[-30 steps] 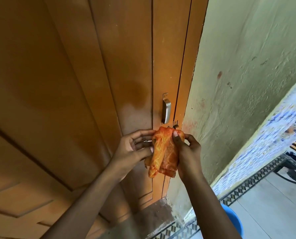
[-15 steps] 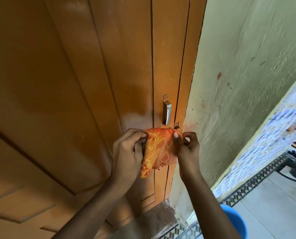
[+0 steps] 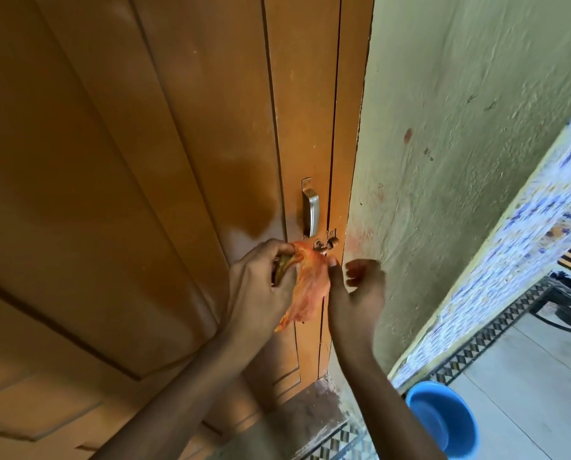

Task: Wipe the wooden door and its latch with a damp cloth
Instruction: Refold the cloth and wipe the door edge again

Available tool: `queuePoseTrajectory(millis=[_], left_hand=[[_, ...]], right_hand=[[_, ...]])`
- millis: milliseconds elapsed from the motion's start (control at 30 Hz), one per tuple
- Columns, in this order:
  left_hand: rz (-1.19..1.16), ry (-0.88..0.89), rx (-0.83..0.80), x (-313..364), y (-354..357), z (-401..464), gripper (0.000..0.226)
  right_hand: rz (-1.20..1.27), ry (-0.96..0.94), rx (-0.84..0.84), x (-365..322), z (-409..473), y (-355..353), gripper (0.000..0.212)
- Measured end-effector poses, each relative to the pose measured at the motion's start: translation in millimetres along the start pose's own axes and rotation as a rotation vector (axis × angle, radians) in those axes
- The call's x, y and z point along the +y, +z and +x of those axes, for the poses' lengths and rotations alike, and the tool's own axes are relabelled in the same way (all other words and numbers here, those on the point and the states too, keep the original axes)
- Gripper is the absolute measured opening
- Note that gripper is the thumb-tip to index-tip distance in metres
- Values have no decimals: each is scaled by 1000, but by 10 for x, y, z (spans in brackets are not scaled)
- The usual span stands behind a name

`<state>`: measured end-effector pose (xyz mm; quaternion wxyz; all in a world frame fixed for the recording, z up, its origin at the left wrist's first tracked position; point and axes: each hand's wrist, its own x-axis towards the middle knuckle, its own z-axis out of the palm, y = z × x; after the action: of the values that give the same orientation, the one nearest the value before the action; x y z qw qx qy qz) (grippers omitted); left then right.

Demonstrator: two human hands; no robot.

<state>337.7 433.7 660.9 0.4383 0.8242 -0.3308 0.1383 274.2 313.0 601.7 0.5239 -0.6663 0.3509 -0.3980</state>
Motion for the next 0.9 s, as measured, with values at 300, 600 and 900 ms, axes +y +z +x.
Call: queuePoseTrajectory(millis=[300, 600, 900], left_hand=[[33, 337, -212, 51, 261, -191, 47], [289, 460, -58, -182, -134, 511, 33], [1126, 836, 76, -777, -615, 1109, 50]], right_hand=[[1128, 878, -287, -238, 71, 55, 47], [698, 347, 159, -270, 564, 180, 23], [121, -211, -11, -104, 658, 1197, 58]])
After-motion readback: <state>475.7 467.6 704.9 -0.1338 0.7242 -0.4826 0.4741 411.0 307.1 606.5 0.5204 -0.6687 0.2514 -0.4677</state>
